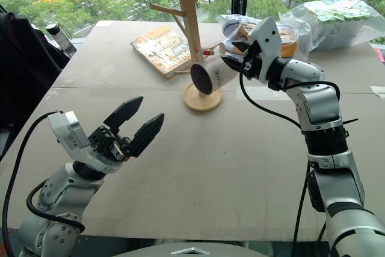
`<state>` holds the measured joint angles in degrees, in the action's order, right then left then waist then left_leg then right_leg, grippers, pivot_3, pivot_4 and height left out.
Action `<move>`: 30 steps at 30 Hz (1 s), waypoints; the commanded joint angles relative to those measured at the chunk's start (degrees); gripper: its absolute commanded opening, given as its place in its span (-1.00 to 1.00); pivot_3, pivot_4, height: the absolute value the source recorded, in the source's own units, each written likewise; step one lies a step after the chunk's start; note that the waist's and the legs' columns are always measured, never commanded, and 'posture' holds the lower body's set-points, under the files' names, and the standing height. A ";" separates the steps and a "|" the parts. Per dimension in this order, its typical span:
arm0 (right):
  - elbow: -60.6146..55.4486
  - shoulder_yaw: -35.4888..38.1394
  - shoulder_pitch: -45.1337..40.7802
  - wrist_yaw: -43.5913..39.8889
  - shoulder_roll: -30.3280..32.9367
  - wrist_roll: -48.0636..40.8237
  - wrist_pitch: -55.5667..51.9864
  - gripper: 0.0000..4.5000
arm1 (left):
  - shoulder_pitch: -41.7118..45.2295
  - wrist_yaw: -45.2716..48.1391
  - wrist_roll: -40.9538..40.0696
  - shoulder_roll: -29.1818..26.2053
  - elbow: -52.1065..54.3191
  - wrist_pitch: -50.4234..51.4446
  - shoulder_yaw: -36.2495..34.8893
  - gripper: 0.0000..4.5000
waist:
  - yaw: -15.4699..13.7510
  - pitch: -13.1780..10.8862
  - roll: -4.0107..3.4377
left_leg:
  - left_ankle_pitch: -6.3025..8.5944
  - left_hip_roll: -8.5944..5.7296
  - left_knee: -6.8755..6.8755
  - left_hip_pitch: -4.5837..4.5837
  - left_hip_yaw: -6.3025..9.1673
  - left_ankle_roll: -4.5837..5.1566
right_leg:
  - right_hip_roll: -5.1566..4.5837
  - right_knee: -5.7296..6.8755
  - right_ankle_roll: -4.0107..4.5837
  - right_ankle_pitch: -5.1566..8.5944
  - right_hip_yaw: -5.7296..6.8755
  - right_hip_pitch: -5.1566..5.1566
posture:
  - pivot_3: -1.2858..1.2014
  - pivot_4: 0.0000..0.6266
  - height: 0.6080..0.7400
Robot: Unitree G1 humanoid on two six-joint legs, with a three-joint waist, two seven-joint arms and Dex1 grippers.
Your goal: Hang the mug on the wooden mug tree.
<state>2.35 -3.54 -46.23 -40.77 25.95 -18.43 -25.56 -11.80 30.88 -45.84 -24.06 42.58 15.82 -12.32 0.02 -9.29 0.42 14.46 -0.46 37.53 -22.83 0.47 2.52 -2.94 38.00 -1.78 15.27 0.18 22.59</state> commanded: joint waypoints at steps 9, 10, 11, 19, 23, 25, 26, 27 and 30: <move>-12.94 12.52 23.56 -5.95 7.66 -7.93 0.29 0.96 | -6.07 -0.36 7.03 -3.03 -0.18 1.28 1.66 1.00 | -0.79 0.01 0.02 | 0.02 0.00 -0.13 -0.04 0.06 0.01 | -0.06 -0.10 0.01 0.01 0.06 0.01 | 0.03 -0.52 1.00; -13.46 13.15 27.88 -6.63 7.60 -7.78 2.06 0.96 | -6.58 -0.60 8.05 -3.39 -1.09 1.85 1.98 1.00 | -0.81 0.01 0.02 | 0.02 0.00 -0.14 -0.04 0.07 0.01 | -0.06 -0.10 0.01 0.01 0.08 0.01 | 0.03 -0.52 1.00; -13.60 13.75 31.32 -6.84 7.12 -7.95 3.32 0.96 | -6.86 -0.82 9.41 -3.74 -2.05 2.17 2.37 1.00 | -0.83 0.00 0.02 | 0.02 0.00 -0.17 -0.04 0.06 0.01 | -0.06 -0.10 0.01 0.02 0.06 0.02 | 0.03 -0.52 1.00; -14.73 14.53 50.61 -10.31 4.54 -7.78 14.71 0.96 | -10.40 -2.59 22.19 -5.76 -6.60 2.16 6.87 1.00 | -0.30 -0.05 -0.07 | 0.01 0.02 -0.08 0.08 -0.03 0.02 | 0.00 -0.04 0.02 0.03 -0.06 -0.02 | 0.03 -0.52 1.00; -13.34 15.08 56.10 -10.97 4.10 -6.99 19.32 0.96 | -12.65 -2.27 26.12 -5.07 -7.50 -0.11 8.79 1.00 | -0.68 -0.05 -0.05 | 0.01 0.03 -0.08 0.06 -0.02 0.01 | -0.01 -0.08 0.02 0.04 -0.05 -0.02 | 0.03 -0.52 1.00; -12.49 15.58 57.73 -11.32 4.28 -7.55 19.88 0.96 | -13.05 -2.11 27.01 -4.63 -7.68 -0.76 9.32 1.00 | -0.69 -0.05 -0.05 | 0.01 0.03 -0.07 0.05 -0.03 0.01 | -0.02 -0.08 0.04 0.05 -0.06 -0.01 | 0.03 -0.52 1.00; -12.00 15.69 58.27 -11.54 4.25 -7.63 20.45 0.96 | -13.00 -2.00 27.30 -4.47 -7.89 -0.95 9.48 1.00 | -0.71 -0.05 -0.05 | 0.01 0.04 -0.07 0.05 -0.02 0.01 | -0.03 -0.08 0.10 0.09 -0.06 -0.01 | 0.03 -0.52 1.00; -11.58 15.71 58.67 -11.73 4.16 -7.59 21.11 0.96 | -12.85 -1.86 27.53 -4.38 -8.16 -1.10 9.59 1.00 | -0.77 -0.05 -0.04 | 0.01 0.04 -0.07 0.06 -0.02 0.01 | -0.04 -0.07 0.16 0.12 -0.06 -0.02 | 0.03 -0.52 1.00; -11.23 15.42 59.68 -11.79 3.70 -7.50 22.33 0.96 | -11.58 -1.31 28.24 -4.77 -8.83 -1.68 9.67 1.00 | -0.81 -0.05 -0.04 | 0.01 0.04 -0.07 0.07 -0.02 0.01 | -0.06 -0.06 0.22 0.15 -0.04 -0.02 | 0.03 -0.52 1.00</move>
<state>-7.91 10.57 13.20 -52.20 29.95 -25.31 -4.75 -23.85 29.16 -18.07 -28.57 32.91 15.65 -2.12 -0.80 -9.34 0.38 14.47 -0.41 37.46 -22.76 0.46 2.53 -2.99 37.94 -1.56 15.42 0.13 22.58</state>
